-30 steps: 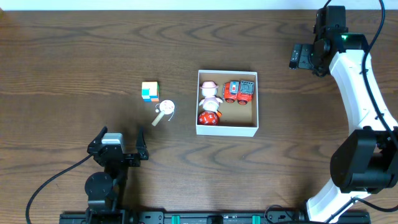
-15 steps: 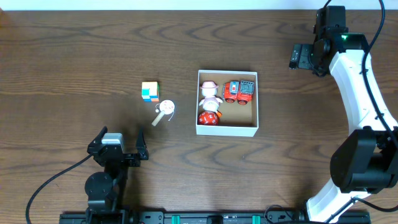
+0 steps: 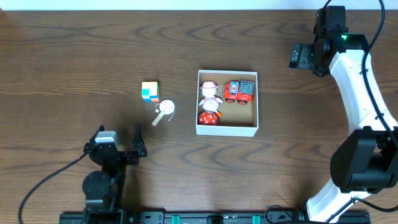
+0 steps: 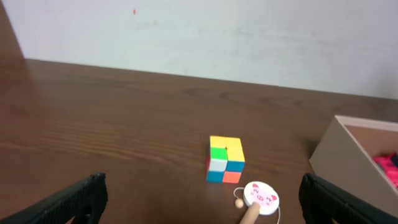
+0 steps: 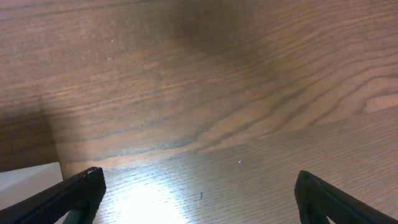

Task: Pack container
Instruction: 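Raise the left arm and move the left gripper over the Rubik's cube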

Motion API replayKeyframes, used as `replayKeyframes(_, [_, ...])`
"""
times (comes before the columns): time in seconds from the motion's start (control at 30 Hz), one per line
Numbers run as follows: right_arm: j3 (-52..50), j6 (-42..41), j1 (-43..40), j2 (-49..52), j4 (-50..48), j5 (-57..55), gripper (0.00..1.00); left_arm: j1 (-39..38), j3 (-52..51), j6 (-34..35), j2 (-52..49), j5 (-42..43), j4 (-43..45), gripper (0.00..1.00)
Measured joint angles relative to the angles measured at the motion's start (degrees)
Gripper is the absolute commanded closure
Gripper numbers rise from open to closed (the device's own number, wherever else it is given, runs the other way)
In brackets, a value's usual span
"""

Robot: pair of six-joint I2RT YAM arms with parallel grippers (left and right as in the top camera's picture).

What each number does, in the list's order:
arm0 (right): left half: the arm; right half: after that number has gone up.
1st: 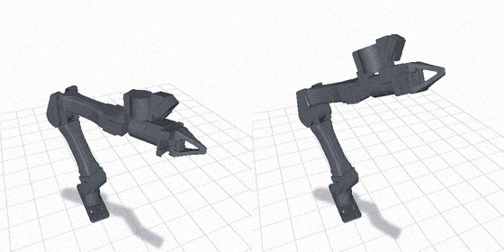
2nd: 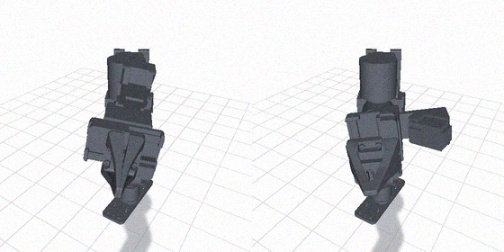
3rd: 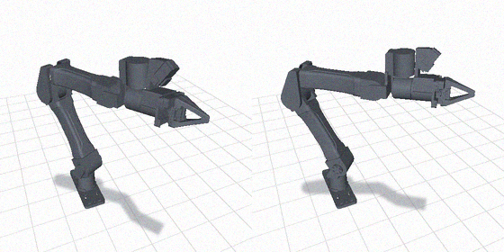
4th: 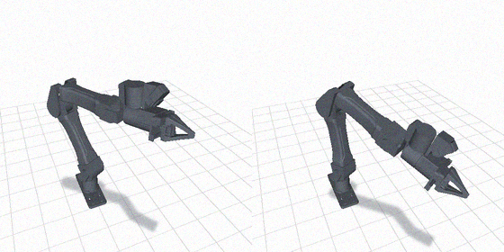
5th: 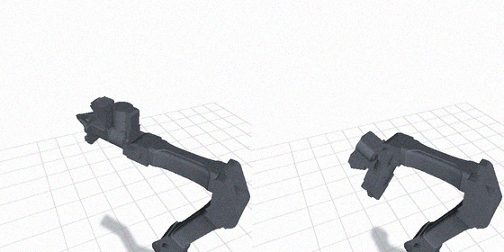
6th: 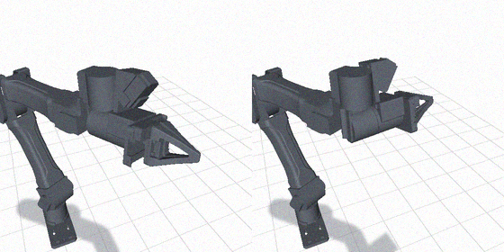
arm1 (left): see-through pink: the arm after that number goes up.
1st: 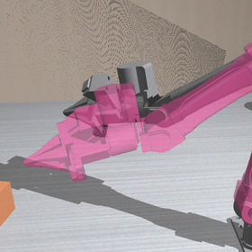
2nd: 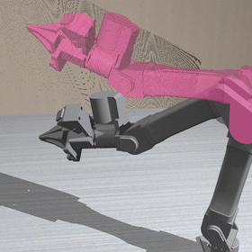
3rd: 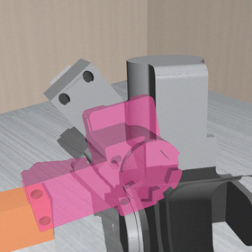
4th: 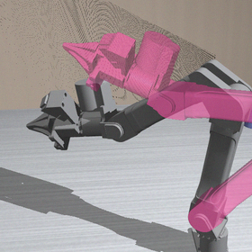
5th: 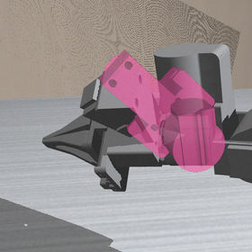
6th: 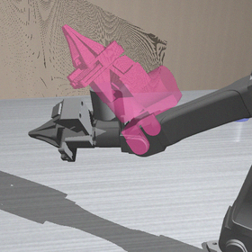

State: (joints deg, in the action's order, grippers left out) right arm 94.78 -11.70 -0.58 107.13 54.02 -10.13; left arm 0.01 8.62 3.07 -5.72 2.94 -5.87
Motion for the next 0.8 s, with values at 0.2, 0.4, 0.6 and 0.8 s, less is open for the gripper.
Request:
replayKeyframes(0.2, [0.00,0.00,0.00,0.00,0.04,0.00,0.01,-0.02,20.76,-0.55,-17.88,-2.49,-6.86,0.02])
replayKeyframes(0.4, [0.00,0.00,0.00,0.00,0.04,-0.02,0.01,-0.02,42.77,-3.10,-42.97,-3.28,-8.17,0.02])
replayKeyframes(0.6, [0.02,0.00,0.00,0.00,0.02,0.00,0.01,-0.02,65.77,-3.58,-68.63,-0.17,-16.33,0.02])
replayKeyframes(0.8, [0.02,0.00,-0.02,0.00,0.00,0.00,0.01,-0.07,75.38,-4.20,-85.24,6.14,-20.59,0.02])
